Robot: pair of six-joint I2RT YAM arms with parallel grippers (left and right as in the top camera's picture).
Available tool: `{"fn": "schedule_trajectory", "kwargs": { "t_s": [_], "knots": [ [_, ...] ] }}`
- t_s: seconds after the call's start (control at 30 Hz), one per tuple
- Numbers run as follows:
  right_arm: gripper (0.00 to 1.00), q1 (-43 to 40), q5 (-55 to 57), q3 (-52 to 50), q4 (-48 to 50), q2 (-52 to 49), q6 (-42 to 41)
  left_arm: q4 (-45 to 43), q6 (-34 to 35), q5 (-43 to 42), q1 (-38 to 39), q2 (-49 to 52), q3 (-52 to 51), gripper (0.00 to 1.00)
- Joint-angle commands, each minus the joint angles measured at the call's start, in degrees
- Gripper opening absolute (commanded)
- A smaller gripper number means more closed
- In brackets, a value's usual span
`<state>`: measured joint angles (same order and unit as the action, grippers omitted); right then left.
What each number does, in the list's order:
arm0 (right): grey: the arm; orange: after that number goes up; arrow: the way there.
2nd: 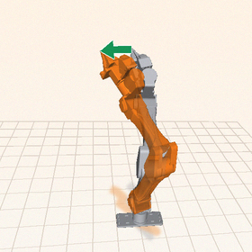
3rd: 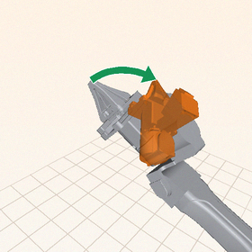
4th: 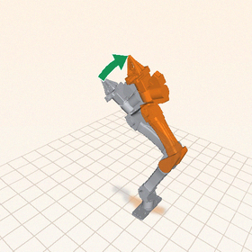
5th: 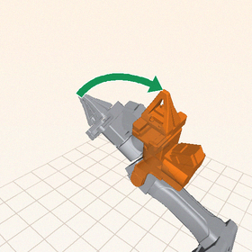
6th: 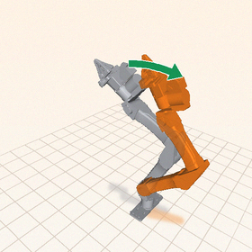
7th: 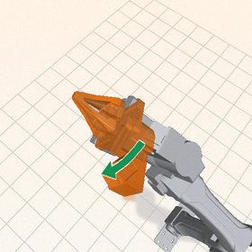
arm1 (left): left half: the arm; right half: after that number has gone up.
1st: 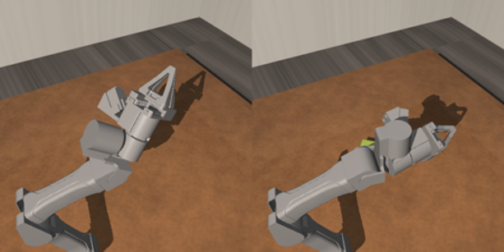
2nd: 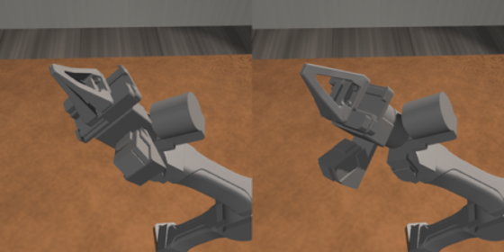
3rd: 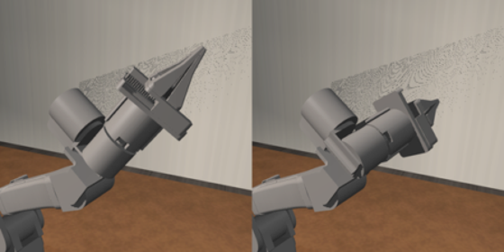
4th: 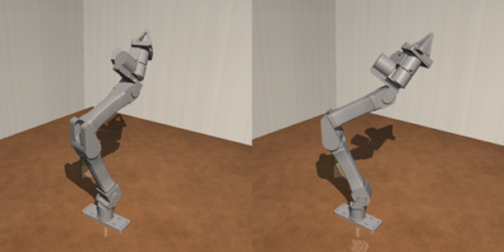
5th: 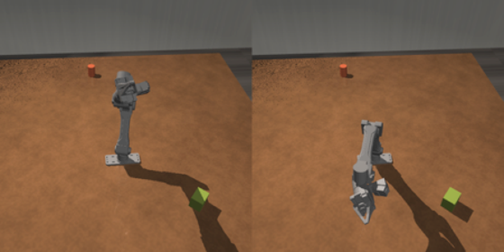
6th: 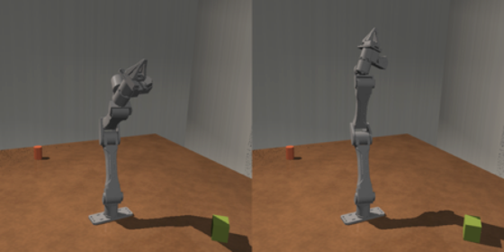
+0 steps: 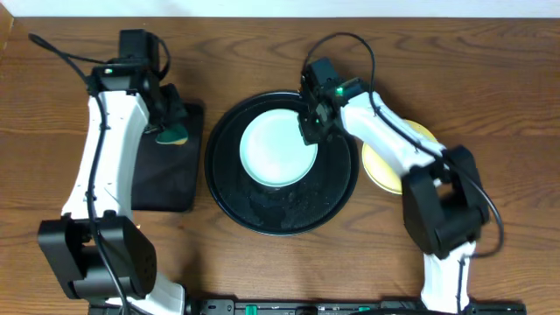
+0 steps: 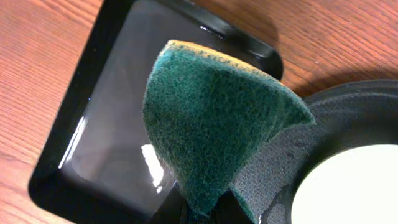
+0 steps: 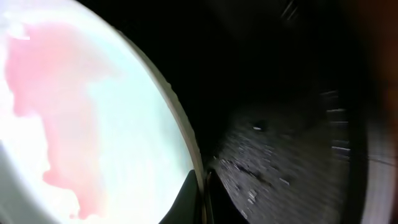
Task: Clean dirty plates on tray and stack at the side
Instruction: 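Lift the sponge and return the left arm beside the sponge tray, then lift the pale green plate with the right gripper and carry it right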
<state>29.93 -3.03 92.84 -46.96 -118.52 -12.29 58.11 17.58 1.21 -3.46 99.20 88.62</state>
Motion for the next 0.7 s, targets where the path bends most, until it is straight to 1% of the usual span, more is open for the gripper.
{"fn": "schedule_trajectory", "kwargs": {
  "t_s": [0.0, 0.17, 0.37, 0.53, 0.67],
  "knots": [
    [0.01, 4.28, 16.04, 0.07, -0.22, 6.82, 3.39, 0.11, -0.98, -2.75, -1.62, 0.85, -0.33, 0.07],
    [0.01, 10.45, 30.93, 0.07, -0.22, 9.60, 3.85, 0.09, -1.01, -2.73, -2.10, 1.79, -0.33, 0.07],
    [0.01, 17.46, 44.70, 0.07, -1.36, 10.73, 4.96, -0.07, -0.98, -2.73, -2.10, 2.73, -0.33, 0.07],
    [0.01, 23.69, 58.73, 0.07, -2.10, 11.28, 5.11, -0.07, -0.98, -2.73, -2.10, 3.06, -0.33, 0.07],
    [0.01, 27.12, 67.78, 0.07, -2.08, 11.82, 5.11, -0.07, -0.98, -2.73, -2.10, 3.06, -0.33, 0.07]
  ]
}}
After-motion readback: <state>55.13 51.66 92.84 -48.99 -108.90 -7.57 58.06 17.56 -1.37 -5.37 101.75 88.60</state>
